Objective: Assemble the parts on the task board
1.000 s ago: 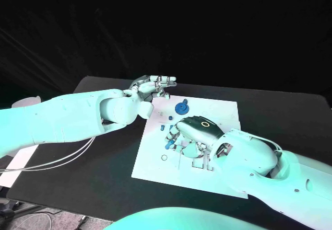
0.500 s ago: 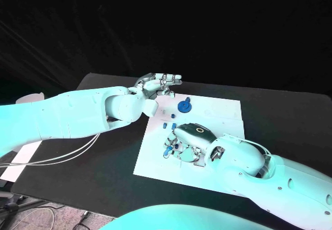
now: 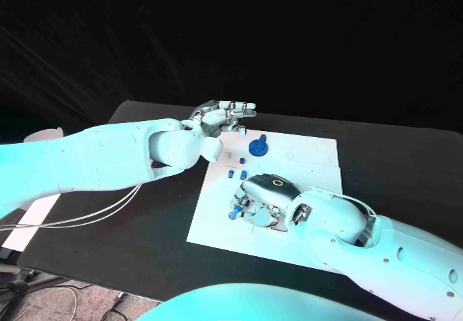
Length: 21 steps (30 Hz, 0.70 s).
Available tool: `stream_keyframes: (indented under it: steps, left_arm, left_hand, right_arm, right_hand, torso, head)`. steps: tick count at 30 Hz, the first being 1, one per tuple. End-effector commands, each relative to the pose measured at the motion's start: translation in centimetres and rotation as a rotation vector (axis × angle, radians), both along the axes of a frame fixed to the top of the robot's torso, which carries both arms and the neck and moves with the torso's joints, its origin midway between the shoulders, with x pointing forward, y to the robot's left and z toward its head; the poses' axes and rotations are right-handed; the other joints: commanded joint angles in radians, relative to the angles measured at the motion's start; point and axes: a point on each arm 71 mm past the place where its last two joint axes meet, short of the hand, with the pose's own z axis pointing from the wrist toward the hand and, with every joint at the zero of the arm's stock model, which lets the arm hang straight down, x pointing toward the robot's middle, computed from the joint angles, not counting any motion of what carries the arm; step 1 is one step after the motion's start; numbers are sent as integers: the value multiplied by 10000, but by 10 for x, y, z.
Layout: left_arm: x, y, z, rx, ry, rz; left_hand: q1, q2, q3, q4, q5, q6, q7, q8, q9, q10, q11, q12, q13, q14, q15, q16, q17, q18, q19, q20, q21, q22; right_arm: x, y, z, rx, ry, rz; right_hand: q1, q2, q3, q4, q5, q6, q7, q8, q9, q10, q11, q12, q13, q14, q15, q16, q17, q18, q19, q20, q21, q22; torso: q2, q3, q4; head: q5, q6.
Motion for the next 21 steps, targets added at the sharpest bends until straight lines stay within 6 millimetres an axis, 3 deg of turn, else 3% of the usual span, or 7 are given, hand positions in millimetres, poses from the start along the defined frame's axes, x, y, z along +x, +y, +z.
stream_keyframes:
  steps: [1, 16, 21]
  left_arm:
    - [0, -2, 2, -86, -111, -203]
    - [0, -3, 2, -90, -116, -209]
    - [0, -3, 2, -89, -113, -211]
  left_hand:
    - [-71, 46, 1, -71, 36, -58, 23, -22, 1, -77, 13, 21, -5, -61, 24, 39, -8, 99, -61, 0, 31, 9]
    - [-71, 46, 1, -71, 36, -58, 23, -22, 1, -77, 13, 21, -5, -61, 24, 39, -8, 99, -61, 0, 31, 9]
    - [-71, 46, 1, -71, 36, -58, 23, -22, 1, -77, 13, 21, -5, -61, 24, 39, -8, 99, -61, 0, 31, 9]
  right_arm:
    - [0, 1, -3, -410, -268, 103]
    - [-1, 8, -11, -926, -636, 243]
    - [-2, 11, -13, -1032, -577, 314]
  right_hand:
    - [90, 56, 53, -7, 37, -7, 48, 29, 7, 320, -240, -35, 12, 539, 68, 12, -11, 135, 14, 39, -26, -13]
    - [84, 55, 60, -15, 39, -2, 49, 27, 9, 328, -241, -41, 14, 537, 70, 9, -17, 136, 11, 42, -30, -18]
    - [-175, -128, -5, 7, 56, -223, 126, -153, -41, 125, -156, -234, -11, 523, 143, -13, -54, 137, -19, 100, -60, -58]
  torso:
    - [4, 5, -5]
    - [-6, -8, 6]
    - [-10, -15, 3]
  head:
    - [-17, 25]
    - [-13, 22]
    - [-11, 37]
